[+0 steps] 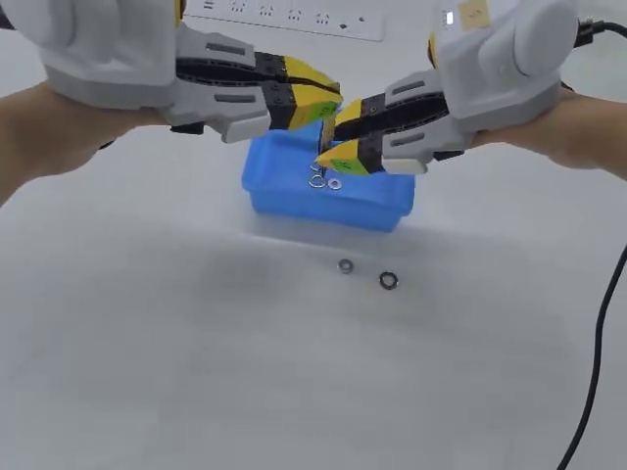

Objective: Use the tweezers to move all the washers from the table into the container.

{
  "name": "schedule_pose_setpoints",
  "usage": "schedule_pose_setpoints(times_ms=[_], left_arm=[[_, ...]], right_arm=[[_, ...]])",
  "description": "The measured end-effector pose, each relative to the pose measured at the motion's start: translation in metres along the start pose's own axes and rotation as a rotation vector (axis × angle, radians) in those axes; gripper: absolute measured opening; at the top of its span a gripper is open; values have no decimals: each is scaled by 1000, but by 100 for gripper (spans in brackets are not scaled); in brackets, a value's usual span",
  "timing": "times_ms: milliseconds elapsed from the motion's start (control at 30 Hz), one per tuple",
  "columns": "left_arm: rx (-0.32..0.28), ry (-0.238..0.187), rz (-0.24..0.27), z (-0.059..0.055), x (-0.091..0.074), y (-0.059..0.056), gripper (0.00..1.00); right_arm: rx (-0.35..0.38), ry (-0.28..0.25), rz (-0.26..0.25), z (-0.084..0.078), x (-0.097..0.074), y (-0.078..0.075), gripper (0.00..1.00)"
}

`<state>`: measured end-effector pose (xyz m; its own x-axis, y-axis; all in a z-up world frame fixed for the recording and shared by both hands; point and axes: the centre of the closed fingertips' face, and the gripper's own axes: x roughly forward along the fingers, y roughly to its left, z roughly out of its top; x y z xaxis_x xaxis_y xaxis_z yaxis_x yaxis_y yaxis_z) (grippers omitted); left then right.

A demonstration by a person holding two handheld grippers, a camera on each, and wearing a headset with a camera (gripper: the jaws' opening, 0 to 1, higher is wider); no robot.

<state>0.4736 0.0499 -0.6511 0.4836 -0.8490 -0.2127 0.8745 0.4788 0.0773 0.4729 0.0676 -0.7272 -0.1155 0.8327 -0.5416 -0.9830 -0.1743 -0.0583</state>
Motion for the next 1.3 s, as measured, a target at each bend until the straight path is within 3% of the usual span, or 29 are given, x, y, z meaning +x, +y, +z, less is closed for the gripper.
schedule_pose_setpoints(times_ms=[167, 233, 267, 333, 633, 767, 867, 1067, 1300], left_arm=[[-10, 10, 31, 3, -5, 2, 4], [-5, 12, 38, 7, -7, -3, 4], [-3, 11, 39, 9, -9, -4, 4], [11, 5, 33, 9, -11, -6, 4], [22, 7, 28, 25, -20, -22, 4], [34, -10, 19, 35, -22, -35, 4], [34, -18, 19, 40, -21, -43, 4], [31, -17, 7, 40, -15, -60, 4], [17, -21, -20, 38, -5, -80, 4]], right_arm=[[3, 12, -40, -7, -10, 3, 24], [-8, -23, -81, -6, -18, 2, 29], [-31, -67, -99, -1, -24, 3, 29], [16, -91, -128, -1, -33, 4, 32], [59, -141, -212, -14, -73, 21, 47], [102, -205, -252, -13, -90, 34, 56], [109, -196, -262, -22, -99, 48, 63], [139, -194, -274, -33, -113, 71, 73], [190, -179, -278, -48, -115, 99, 85]])
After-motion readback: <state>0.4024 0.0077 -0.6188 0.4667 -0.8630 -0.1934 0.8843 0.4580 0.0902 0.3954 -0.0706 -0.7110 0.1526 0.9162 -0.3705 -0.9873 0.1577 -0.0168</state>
